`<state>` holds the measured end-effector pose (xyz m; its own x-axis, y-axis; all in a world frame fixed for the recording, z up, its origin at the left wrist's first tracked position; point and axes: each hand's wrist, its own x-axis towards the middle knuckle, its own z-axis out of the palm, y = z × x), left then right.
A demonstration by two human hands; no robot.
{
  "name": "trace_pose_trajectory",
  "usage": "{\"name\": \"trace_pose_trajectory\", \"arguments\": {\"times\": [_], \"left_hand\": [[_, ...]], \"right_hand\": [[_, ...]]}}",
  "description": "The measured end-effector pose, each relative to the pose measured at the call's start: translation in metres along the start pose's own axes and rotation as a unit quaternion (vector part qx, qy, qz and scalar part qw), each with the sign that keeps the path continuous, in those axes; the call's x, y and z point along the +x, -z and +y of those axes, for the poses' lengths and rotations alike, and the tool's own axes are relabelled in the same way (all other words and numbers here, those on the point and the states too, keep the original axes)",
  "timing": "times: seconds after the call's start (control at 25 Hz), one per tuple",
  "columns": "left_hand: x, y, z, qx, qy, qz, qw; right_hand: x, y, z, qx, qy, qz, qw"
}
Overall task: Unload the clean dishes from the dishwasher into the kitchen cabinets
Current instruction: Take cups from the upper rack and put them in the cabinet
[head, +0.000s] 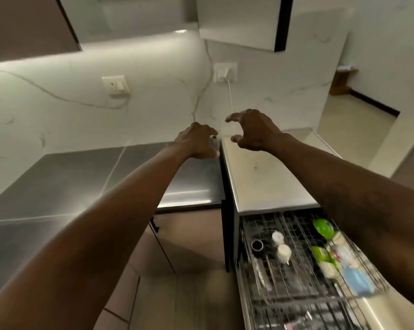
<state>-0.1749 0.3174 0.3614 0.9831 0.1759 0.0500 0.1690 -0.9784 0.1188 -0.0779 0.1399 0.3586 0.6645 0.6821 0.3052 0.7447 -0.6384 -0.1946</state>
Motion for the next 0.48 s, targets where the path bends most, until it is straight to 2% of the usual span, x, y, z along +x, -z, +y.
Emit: {"name": "trace_pose_trajectory", "arguments": {"times": [0.32,0.48], "left_hand": [[-0.025,-0.149,0.086,-0.032,-0.043,-0.128,0.990],[-0.027,-0.213,0.144,-0.054,-0.021,-0.169,0.984]], "right_hand": [[-0.117,-0.079,0.071,0.047,-0.075,-0.110,0.990],[-0.170,-0.122,0.131,0.082,-0.112,-0.151,0.979]]}}
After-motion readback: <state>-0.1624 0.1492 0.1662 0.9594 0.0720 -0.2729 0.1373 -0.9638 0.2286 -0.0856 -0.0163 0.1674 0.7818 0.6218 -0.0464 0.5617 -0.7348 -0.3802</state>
